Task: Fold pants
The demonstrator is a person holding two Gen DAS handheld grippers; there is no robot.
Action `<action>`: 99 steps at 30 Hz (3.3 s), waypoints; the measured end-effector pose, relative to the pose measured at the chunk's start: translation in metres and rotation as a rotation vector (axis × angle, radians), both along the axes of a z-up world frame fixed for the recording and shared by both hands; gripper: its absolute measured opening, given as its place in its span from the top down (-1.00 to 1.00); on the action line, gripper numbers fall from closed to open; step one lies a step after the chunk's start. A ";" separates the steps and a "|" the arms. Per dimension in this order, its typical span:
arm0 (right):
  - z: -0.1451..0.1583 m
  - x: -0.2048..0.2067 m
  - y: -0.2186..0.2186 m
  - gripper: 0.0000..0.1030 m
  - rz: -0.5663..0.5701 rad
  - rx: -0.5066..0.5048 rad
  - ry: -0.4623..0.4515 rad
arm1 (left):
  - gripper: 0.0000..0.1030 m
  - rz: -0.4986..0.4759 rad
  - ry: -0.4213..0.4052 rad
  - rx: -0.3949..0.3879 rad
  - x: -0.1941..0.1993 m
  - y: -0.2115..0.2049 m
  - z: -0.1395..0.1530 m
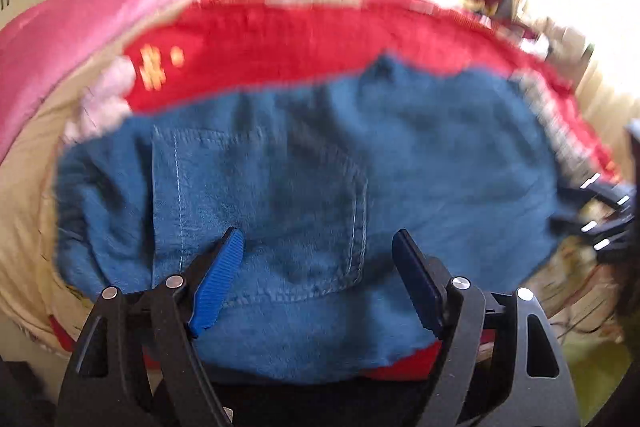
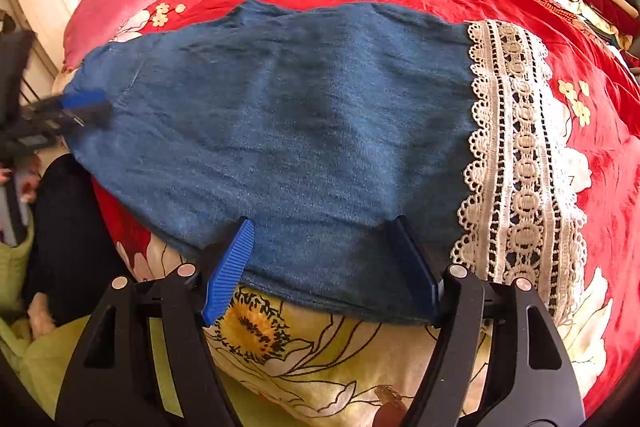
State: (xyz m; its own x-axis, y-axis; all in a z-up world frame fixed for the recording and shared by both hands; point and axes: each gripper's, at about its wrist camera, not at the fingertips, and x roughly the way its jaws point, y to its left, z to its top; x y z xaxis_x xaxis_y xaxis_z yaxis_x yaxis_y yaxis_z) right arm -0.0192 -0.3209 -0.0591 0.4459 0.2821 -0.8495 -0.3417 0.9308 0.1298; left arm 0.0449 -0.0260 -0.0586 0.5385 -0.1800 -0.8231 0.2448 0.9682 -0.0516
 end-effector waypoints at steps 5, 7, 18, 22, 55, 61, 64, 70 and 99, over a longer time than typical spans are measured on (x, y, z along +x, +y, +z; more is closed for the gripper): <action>0.001 0.001 -0.002 -0.26 0.003 0.014 0.010 | -0.56 -0.010 0.015 -0.084 -0.003 0.007 0.004; 0.008 0.001 -0.006 -0.27 -0.002 0.042 0.012 | -0.56 -0.008 0.008 -0.128 -0.007 0.010 0.013; 0.064 0.023 -0.076 -0.30 -0.194 0.150 -0.144 | -0.76 -0.040 -0.122 -0.174 0.004 -0.009 0.069; 0.072 0.053 -0.101 -0.30 -0.250 0.147 -0.166 | -0.76 -0.047 -0.112 -0.202 0.031 -0.016 0.073; 0.038 0.149 -0.130 0.71 -0.142 0.321 -0.128 | 0.82 -0.138 0.025 -0.289 0.150 -0.088 0.029; 0.025 0.170 -0.116 0.71 -0.130 0.148 -0.116 | 0.81 -0.110 0.058 -0.204 0.160 -0.099 0.006; 0.006 0.173 -0.113 0.65 -0.143 0.095 -0.078 | 0.70 -0.108 0.066 -0.162 0.161 -0.101 -0.008; 0.019 0.160 -0.123 0.25 -0.187 0.122 -0.098 | -0.05 -0.092 0.055 -0.213 0.154 -0.088 -0.003; 0.002 0.014 -0.136 0.52 -0.202 0.332 0.026 | -0.72 -0.083 0.045 -0.053 0.015 -0.061 -0.008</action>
